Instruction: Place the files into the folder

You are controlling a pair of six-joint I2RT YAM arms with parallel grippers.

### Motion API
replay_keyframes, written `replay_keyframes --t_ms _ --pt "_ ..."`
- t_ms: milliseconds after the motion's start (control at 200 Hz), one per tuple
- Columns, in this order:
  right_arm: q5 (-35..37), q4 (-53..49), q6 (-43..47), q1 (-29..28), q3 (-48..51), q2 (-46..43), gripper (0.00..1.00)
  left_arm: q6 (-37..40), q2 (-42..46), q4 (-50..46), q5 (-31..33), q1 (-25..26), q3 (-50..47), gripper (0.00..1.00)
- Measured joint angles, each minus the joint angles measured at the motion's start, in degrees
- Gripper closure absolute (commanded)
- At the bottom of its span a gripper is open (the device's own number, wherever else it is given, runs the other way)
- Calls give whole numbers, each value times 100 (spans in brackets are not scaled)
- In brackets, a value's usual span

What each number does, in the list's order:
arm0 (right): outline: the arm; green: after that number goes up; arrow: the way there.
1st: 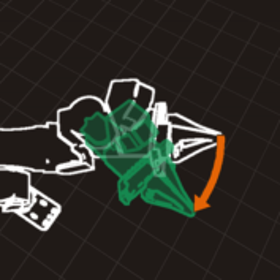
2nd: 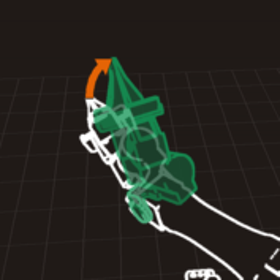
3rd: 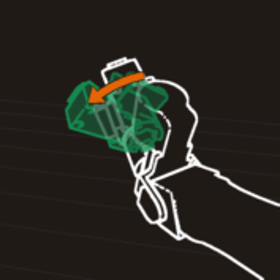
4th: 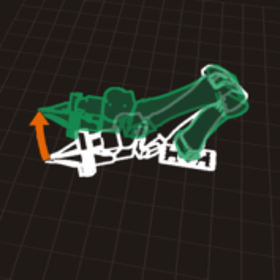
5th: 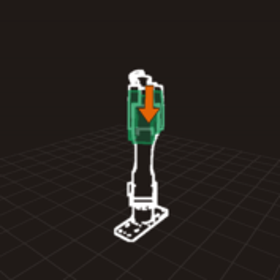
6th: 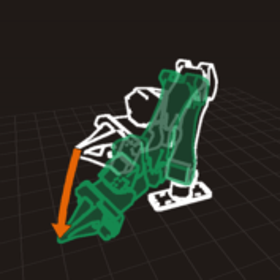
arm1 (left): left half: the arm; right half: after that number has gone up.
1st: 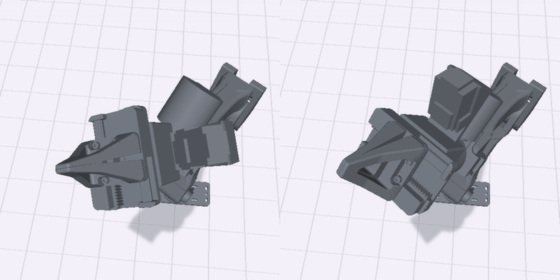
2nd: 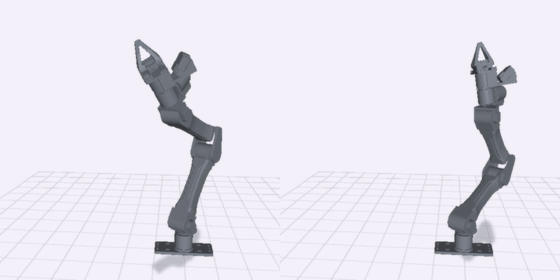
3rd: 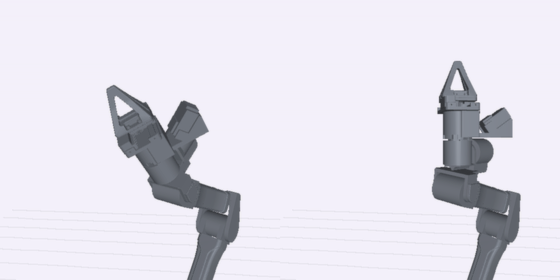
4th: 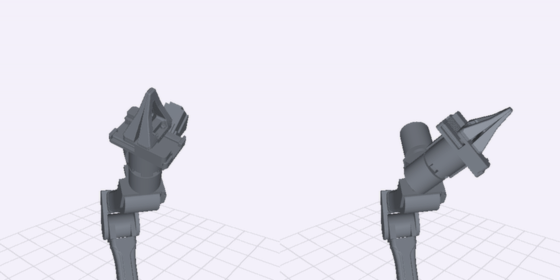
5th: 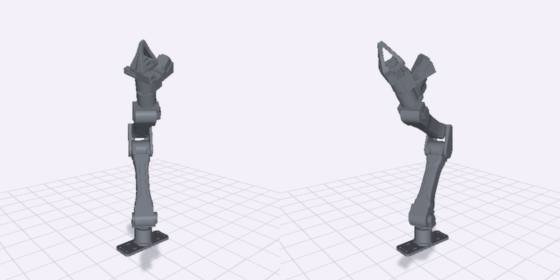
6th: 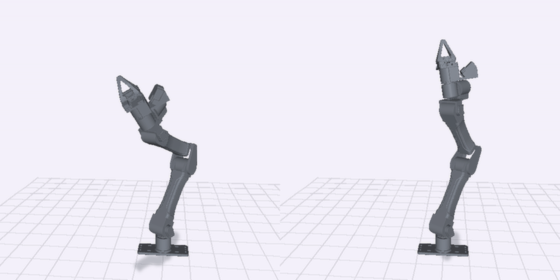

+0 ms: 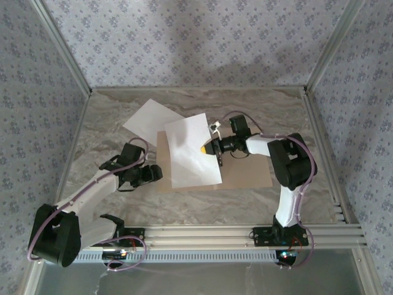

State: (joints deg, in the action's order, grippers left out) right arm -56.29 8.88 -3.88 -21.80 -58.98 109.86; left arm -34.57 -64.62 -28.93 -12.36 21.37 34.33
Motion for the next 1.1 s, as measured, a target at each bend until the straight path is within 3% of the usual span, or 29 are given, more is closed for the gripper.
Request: replay_keyframes --t_ms 1104 --pt "-13 811 -872 -236 -162 407 100 0 2 0 0 0 0 30"
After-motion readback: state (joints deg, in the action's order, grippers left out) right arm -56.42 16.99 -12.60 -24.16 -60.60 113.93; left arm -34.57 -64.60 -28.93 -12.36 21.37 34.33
